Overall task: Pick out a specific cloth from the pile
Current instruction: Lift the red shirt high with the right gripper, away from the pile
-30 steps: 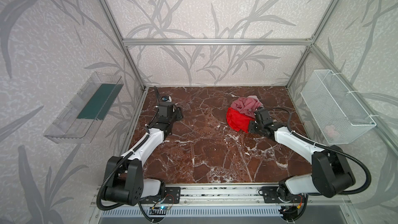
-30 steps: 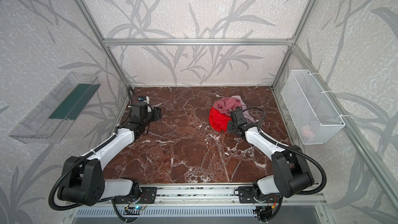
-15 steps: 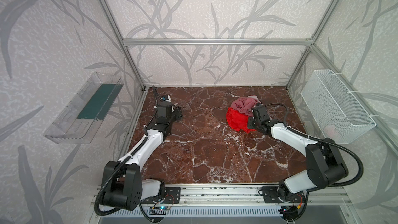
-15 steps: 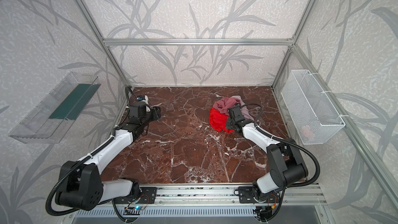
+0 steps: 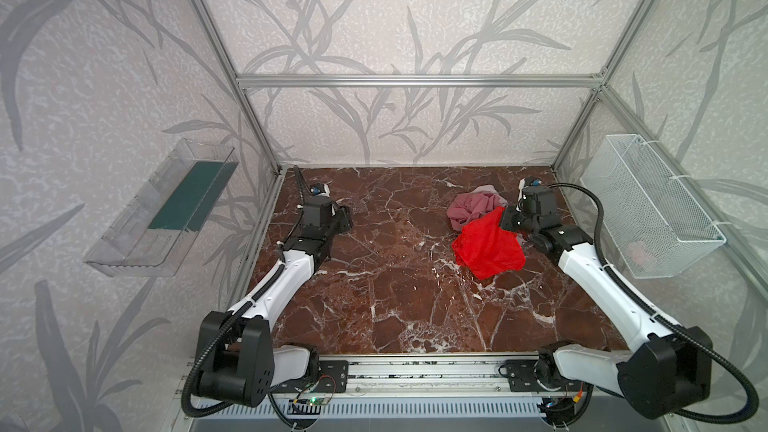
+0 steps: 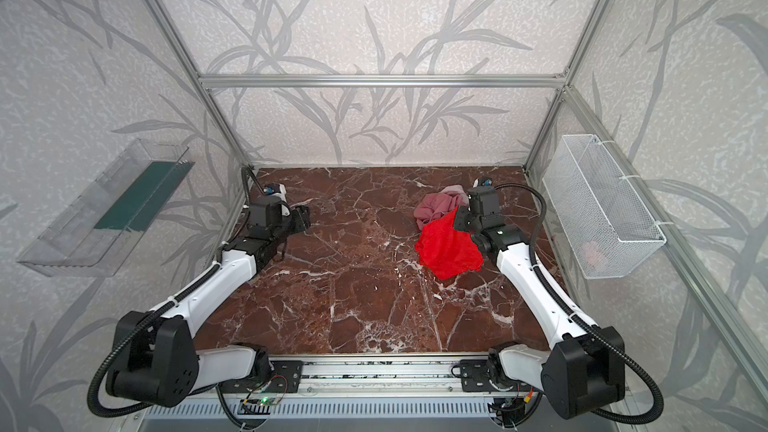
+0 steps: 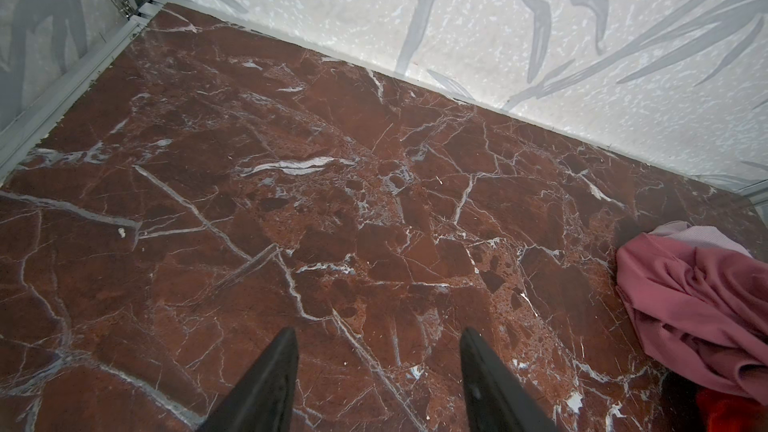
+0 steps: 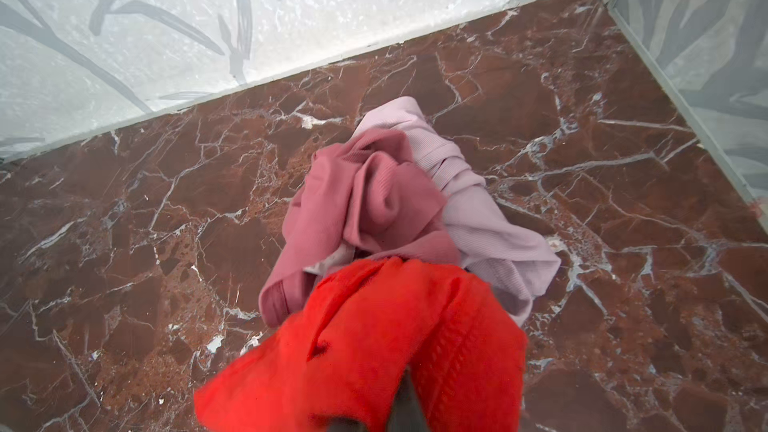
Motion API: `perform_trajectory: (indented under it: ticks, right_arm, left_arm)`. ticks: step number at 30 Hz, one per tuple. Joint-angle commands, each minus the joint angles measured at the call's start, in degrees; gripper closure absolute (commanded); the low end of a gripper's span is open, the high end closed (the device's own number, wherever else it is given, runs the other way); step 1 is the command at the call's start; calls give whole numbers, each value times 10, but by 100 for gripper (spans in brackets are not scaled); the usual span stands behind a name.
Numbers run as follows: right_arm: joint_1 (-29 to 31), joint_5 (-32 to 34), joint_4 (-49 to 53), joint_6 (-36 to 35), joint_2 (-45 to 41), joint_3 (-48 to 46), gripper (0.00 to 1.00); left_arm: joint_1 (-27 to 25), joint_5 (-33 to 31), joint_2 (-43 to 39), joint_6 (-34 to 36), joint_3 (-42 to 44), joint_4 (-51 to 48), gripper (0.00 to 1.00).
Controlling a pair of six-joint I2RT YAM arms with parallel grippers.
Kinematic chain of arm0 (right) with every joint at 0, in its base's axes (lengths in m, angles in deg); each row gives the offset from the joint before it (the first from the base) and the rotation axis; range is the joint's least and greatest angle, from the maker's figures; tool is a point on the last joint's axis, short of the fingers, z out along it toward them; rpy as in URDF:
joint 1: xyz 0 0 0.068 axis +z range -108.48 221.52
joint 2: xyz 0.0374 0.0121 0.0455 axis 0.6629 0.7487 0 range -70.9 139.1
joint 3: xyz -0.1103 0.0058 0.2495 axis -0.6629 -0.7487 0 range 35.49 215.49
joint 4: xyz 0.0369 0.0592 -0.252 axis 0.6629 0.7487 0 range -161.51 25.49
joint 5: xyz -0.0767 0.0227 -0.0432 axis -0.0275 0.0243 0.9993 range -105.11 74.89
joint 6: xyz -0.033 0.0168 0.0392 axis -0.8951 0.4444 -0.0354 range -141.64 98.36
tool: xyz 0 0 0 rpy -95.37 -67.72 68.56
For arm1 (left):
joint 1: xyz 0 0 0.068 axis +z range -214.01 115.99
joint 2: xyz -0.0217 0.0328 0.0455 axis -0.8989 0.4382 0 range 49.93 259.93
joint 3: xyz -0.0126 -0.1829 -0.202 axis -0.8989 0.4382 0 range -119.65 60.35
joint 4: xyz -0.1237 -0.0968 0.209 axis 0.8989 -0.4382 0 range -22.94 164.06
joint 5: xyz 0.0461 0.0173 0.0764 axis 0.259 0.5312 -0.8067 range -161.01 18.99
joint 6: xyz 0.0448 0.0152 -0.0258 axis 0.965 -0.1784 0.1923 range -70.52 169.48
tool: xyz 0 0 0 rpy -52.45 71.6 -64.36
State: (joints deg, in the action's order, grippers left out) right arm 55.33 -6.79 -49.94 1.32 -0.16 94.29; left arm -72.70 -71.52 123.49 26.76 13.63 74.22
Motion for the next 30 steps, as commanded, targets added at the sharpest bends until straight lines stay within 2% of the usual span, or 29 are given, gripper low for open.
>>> perform_trajectory:
  ticks: [1, 18, 24, 30]
  right_arm:
    - [-8, -24, 15, -13, -12, 39, 100]
    - [-18, -47, 86, -38, -53, 197, 100]
    - [-18, -66, 121, -56, -37, 307, 100]
    - [-17, -135, 156, -49, 0, 428, 100]
  left_arm:
    - [0, -3, -17, 0, -16, -12, 40]
    - [-6, 12, -23, 0, -61, -66, 41]
    - [-13, 5, -34, 1, -98, -118, 41]
    - [-25, 2, -49, -5, -146, -184, 42]
